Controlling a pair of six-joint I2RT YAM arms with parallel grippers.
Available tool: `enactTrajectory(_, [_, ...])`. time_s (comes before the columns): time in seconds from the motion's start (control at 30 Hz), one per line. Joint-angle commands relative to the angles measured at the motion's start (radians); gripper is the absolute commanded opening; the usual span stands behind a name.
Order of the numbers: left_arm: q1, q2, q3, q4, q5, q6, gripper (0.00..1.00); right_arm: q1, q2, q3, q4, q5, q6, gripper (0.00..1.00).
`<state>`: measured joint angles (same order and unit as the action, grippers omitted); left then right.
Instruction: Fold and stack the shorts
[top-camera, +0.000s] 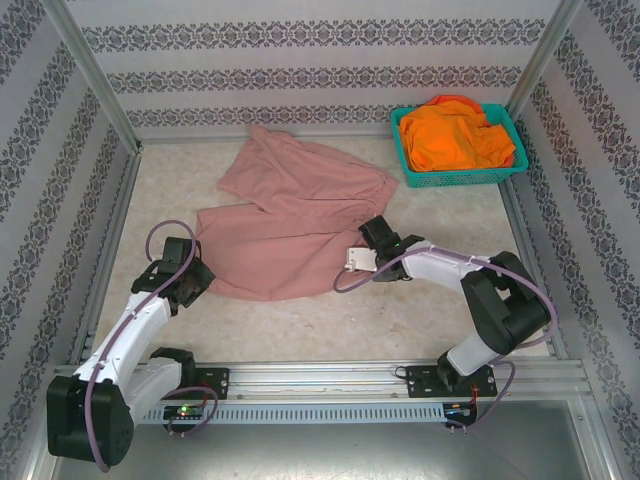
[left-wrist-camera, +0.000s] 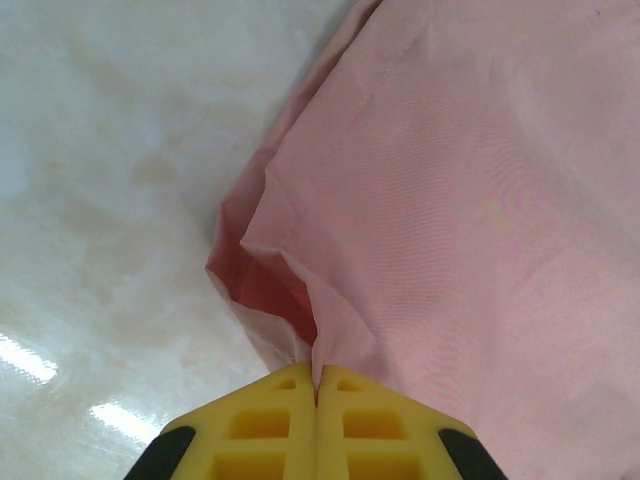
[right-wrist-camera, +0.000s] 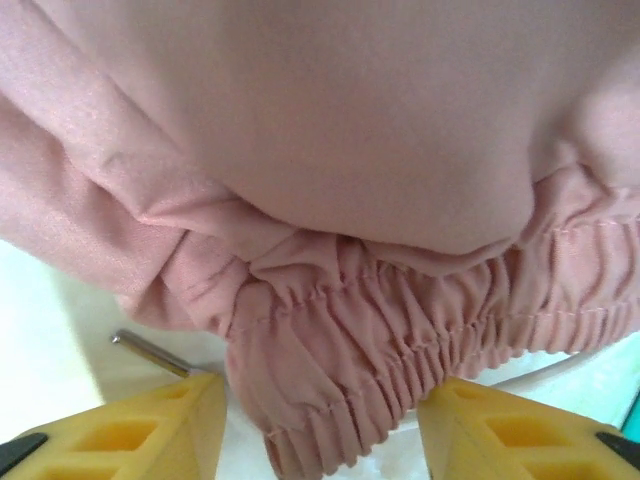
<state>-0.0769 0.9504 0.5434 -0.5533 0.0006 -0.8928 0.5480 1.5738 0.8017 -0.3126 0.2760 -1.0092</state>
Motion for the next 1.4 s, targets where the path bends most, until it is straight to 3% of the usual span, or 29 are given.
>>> enactTrajectory(0.0, [0.009,0.004,-0.003,0.045,0.015,0.023,0.0,0.016,-0.006,-0.019,0.067,0.026,-0.02,0.47])
enactTrajectory(0.2, [0.014,0.01,-0.009,0.061,0.021,0.022,0.0,0.027,-0.022,-0.066,0.134,0.029,-0.018,0.22])
enactTrajectory(0.47, [0.026,-0.018,0.014,0.036,0.011,0.038,0.0,0.05,-0.128,-0.153,0.208,0.03,-0.05,0.01])
enactTrajectory(0.93, [0.056,-0.131,0.203,-0.157,-0.081,0.112,0.0,0.083,-0.327,-0.144,0.031,-0.077,0.059,0.0])
enactTrajectory(1.37, [0.066,-0.112,0.466,-0.265,-0.129,0.185,0.0,0.083,-0.538,-0.078,-0.145,-0.268,0.196,0.0])
